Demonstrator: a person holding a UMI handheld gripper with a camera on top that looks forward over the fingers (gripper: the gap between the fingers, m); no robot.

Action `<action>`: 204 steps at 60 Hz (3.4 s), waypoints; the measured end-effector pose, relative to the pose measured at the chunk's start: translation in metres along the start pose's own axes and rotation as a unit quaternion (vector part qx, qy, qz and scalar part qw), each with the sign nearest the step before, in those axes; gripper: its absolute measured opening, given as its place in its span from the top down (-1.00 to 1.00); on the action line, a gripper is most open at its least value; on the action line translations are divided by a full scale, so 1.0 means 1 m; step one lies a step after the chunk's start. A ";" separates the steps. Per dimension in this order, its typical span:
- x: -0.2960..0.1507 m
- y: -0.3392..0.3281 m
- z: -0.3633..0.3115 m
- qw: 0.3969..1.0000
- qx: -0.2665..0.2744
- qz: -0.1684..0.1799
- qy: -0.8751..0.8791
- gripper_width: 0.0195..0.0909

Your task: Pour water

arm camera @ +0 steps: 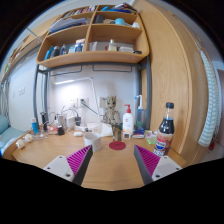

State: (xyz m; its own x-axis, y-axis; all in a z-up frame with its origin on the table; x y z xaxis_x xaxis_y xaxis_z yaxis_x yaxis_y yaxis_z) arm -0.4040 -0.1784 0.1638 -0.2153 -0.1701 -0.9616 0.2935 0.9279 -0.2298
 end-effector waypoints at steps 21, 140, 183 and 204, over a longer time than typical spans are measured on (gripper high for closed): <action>0.008 0.009 0.134 0.994 0.104 0.017 0.017 -0.81; -0.045 0.233 0.030 0.532 0.062 0.064 -0.842 0.45; -0.051 0.219 0.035 0.815 -0.001 0.040 -0.579 0.45; -0.048 0.247 0.042 0.989 -0.136 -0.015 -0.059 0.46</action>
State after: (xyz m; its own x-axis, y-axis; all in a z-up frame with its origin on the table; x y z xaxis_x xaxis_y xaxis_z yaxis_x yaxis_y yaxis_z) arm -0.2824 0.0450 0.1468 -0.1061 -0.2222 -0.9692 0.0229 0.9739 -0.2258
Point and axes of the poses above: the point between the fingertips, and its own axes, seen from behind it with the camera up: z to the right, x down, y forward, the way the camera looks, the point moved 10 cm from there along -y, backward, against the way the camera looks, and after that the axes turned 7 degrees about y, right-handed, at the moved point
